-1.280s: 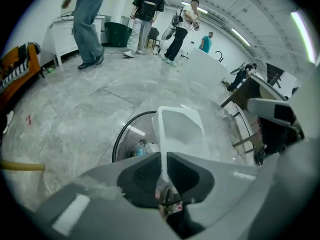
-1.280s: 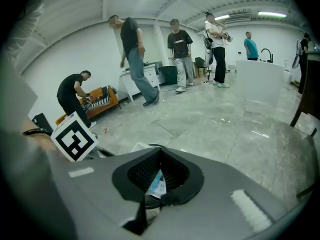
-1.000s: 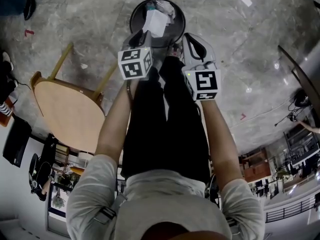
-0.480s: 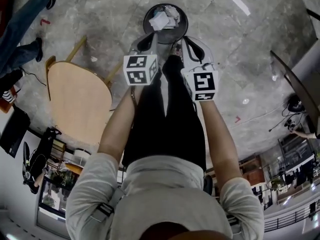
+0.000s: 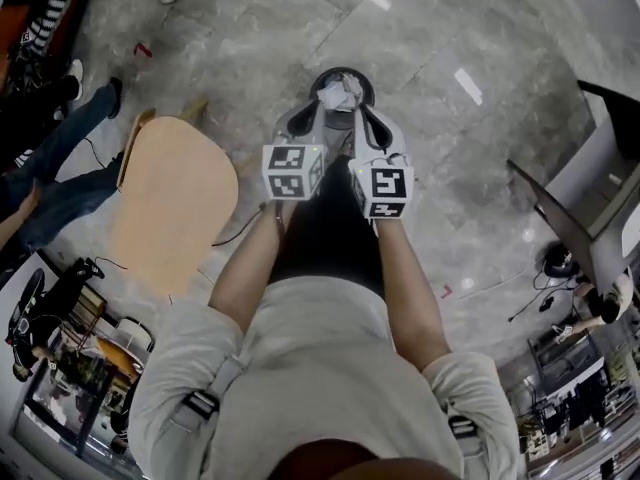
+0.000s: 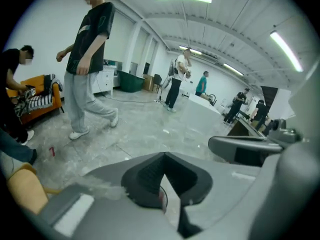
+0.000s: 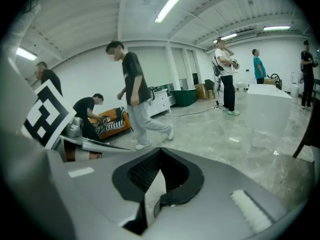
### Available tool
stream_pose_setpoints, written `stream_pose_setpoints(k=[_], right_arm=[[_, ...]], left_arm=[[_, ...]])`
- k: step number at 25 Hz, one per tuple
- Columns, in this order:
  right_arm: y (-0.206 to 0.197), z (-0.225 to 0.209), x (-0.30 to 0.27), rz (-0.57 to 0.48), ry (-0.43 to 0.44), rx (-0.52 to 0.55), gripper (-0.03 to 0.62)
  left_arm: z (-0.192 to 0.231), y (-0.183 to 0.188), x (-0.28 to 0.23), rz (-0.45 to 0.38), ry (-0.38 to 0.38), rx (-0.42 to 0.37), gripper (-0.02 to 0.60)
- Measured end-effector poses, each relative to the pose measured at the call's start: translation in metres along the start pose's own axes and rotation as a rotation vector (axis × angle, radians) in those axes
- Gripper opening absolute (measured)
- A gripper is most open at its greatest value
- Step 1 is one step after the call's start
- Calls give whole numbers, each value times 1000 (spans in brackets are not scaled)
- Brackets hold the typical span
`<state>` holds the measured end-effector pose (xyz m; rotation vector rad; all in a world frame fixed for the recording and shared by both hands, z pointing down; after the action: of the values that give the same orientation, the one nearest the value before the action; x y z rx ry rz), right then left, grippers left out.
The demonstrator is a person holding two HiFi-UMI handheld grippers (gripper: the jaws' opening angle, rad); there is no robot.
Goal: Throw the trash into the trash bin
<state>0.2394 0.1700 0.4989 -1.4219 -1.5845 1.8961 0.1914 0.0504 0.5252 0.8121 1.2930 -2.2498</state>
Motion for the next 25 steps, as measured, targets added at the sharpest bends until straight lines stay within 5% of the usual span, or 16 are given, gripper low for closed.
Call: stream_pose_setpoints(k=[3,13,25], right_arm=[[36,10,9,-61,13,-5,8],[147,82,39,-278,128,228,8],[249,202,60,-452,246,350,6]], left_arm=[[-7,28,32,-83,35,3,20],[-13,91,142,-292,26,-9,20],[39,137,279,-543,85,32,20]])
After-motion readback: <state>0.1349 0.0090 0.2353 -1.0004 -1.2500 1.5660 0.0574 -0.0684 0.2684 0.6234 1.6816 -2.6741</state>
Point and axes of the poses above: the fingertips, and each gripper's own axes: x backward along the fingers, z to its left, y out of its top, the point moved 6 cm from there along x, backward along the fingers, and after that the axes turned 11 degrees about x, right-handed, at the moved point
